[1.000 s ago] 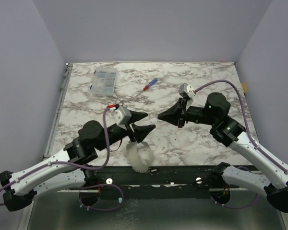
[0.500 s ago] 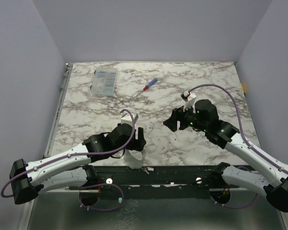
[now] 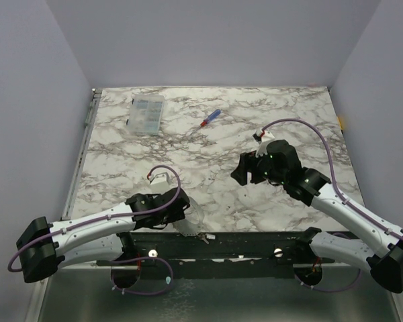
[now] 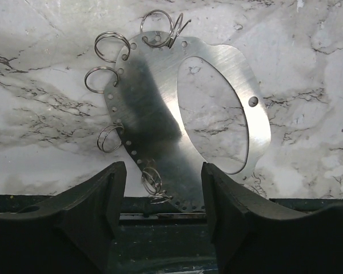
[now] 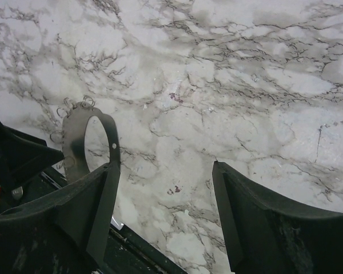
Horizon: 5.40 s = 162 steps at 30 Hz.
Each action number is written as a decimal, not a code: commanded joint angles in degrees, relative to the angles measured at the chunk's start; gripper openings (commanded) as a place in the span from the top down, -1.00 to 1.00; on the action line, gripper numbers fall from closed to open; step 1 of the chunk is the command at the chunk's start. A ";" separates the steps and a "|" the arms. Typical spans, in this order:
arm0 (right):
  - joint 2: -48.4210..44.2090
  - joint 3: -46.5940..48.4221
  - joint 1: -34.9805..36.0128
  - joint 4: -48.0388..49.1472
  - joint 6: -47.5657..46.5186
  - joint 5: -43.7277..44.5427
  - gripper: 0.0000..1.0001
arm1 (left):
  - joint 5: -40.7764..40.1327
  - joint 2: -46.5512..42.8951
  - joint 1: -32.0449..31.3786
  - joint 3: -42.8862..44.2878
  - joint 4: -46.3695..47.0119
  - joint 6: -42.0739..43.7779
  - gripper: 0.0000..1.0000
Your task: Put the keys on the keyring
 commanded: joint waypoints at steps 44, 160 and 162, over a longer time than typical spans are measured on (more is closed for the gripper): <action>-3.37 -2.70 0.24 1.13 -1.33 -2.80 -0.50 | 5.33 -0.74 -0.12 2.75 6.35 8.69 1.00; -12.72 16.04 0.06 10.47 -10.61 -44.42 -0.71 | 41.80 -4.03 -0.09 19.14 67.97 42.97 1.00; -12.50 15.14 0.04 12.76 -9.04 -44.58 -0.55 | 41.90 -3.73 -0.09 18.67 69.46 42.70 1.00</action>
